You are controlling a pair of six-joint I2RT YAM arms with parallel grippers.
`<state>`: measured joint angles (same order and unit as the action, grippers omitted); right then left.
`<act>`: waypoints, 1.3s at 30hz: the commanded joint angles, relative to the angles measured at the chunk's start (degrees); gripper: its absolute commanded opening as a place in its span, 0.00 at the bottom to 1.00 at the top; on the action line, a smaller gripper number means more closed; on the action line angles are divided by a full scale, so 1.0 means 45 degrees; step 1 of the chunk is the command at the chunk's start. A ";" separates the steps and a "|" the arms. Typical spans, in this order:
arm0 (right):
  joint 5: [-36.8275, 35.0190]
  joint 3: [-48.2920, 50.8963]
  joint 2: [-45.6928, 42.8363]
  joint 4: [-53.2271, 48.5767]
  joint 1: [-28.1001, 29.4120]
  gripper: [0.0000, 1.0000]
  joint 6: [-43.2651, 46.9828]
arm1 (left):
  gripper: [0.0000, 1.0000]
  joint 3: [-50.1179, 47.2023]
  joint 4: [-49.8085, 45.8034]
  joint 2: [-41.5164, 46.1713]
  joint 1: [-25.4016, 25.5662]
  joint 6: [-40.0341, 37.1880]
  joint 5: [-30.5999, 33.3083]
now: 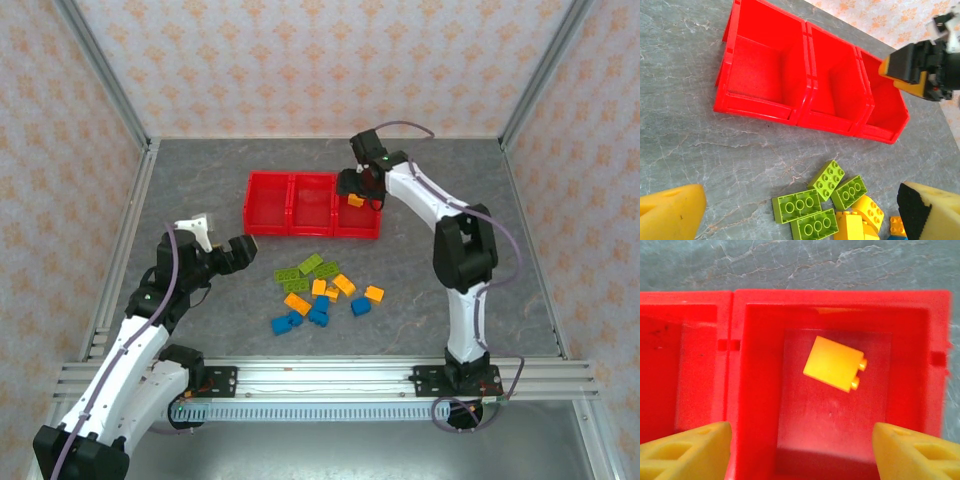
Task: Sort the legos into containers by color
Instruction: Place the lego in the container, then pick up the lego from the bottom-center of the table.
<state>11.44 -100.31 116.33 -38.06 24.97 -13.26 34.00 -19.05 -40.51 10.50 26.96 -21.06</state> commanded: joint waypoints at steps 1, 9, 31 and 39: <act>-0.0318 0.1038 -0.2274 -0.0459 0.0125 0.79 -0.0785 | 0.99 -0.0133 0.0346 0.0076 0.0079 -0.0175 -0.0263; -0.1084 0.5771 -0.6838 -0.1475 0.0828 0.91 -0.3496 | 0.99 -0.0160 0.0327 -0.0038 0.0386 -0.0132 -0.0242; -0.1435 1.1419 -0.8498 -0.0462 0.4128 0.88 -1.0609 | 0.99 -0.0173 0.0404 0.0091 0.1284 -0.0132 -0.0652; -0.1918 1.1275 -0.7084 -0.0220 0.4177 0.82 -1.0271 | 0.99 -0.0158 0.0307 0.0465 0.1579 -0.0093 -0.0273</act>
<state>5.80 -49.06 83.07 -39.70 43.46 -59.42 33.89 -18.63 -39.44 16.78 26.98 -23.31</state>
